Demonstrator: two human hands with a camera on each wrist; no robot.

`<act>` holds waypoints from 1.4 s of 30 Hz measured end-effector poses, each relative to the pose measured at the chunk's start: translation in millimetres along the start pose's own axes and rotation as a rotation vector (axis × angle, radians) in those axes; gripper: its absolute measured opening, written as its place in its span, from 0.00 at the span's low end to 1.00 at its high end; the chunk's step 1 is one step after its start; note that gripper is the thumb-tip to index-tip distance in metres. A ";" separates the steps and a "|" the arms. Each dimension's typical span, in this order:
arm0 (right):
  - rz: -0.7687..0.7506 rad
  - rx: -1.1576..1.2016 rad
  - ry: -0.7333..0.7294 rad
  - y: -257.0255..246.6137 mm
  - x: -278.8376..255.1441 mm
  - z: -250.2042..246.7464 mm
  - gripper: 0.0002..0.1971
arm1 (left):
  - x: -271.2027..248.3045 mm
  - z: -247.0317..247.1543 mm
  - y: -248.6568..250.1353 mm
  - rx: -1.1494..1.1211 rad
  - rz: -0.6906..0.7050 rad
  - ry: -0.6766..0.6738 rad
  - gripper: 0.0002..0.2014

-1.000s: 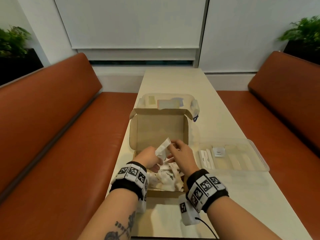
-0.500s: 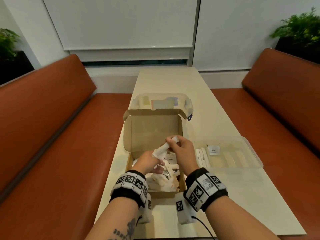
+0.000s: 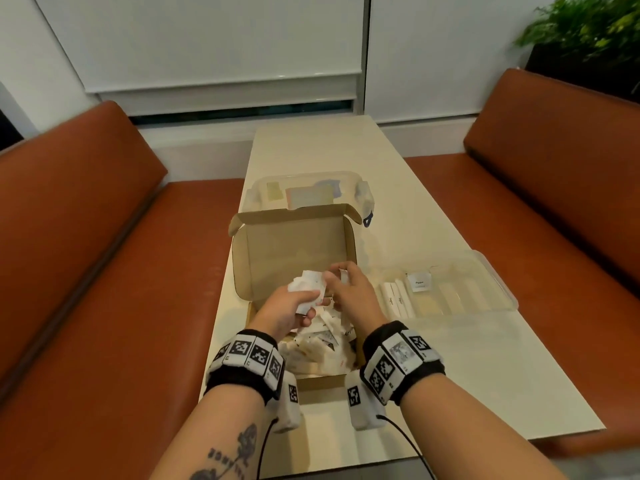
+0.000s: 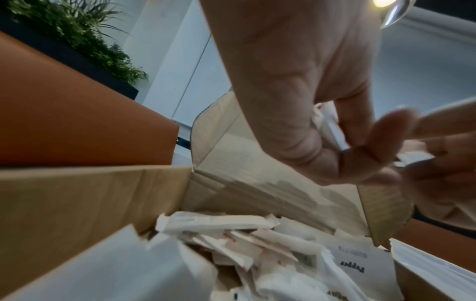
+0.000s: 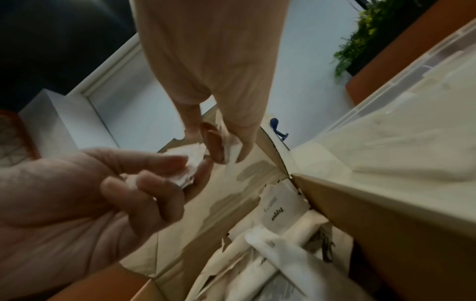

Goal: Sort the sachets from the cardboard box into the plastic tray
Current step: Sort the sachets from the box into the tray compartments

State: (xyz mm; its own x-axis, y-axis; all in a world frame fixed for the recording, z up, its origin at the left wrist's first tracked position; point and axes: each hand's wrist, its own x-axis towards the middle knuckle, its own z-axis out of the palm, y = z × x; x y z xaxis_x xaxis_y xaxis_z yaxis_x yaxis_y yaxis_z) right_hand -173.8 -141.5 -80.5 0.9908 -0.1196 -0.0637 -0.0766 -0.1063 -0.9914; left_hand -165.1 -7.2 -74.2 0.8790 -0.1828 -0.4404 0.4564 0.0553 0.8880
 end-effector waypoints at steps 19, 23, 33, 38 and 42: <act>0.022 -0.015 0.055 -0.2 9.8 -14.7 0.05 | 17.3 -1.7 0.0 -0.083 0.062 0.110 0.13; -0.015 -0.054 0.071 1.8 9.0 -31.3 0.04 | 16.4 13.3 3.7 -0.046 0.059 0.022 0.07; -0.022 -0.106 0.052 -3.2 26.9 -108.8 0.06 | 22.8 90.1 15.8 0.037 0.142 -0.005 0.16; -0.044 -0.208 -0.021 -7.7 45.2 -154.7 0.06 | 35.0 132.9 13.5 0.090 0.156 -0.010 0.08; -0.028 -0.311 -0.032 -5.5 62.1 -178.1 0.04 | 49.4 153.4 5.7 0.008 0.174 0.090 0.12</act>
State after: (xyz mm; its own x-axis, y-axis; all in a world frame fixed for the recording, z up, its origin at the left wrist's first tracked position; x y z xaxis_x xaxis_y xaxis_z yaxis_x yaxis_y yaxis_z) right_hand -131.8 -324.1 -58.7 0.9956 -0.0820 -0.0455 -0.0751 -0.4069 -0.9104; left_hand -140.2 -166.5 -70.7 0.9533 -0.0829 -0.2903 0.2962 0.0705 0.9525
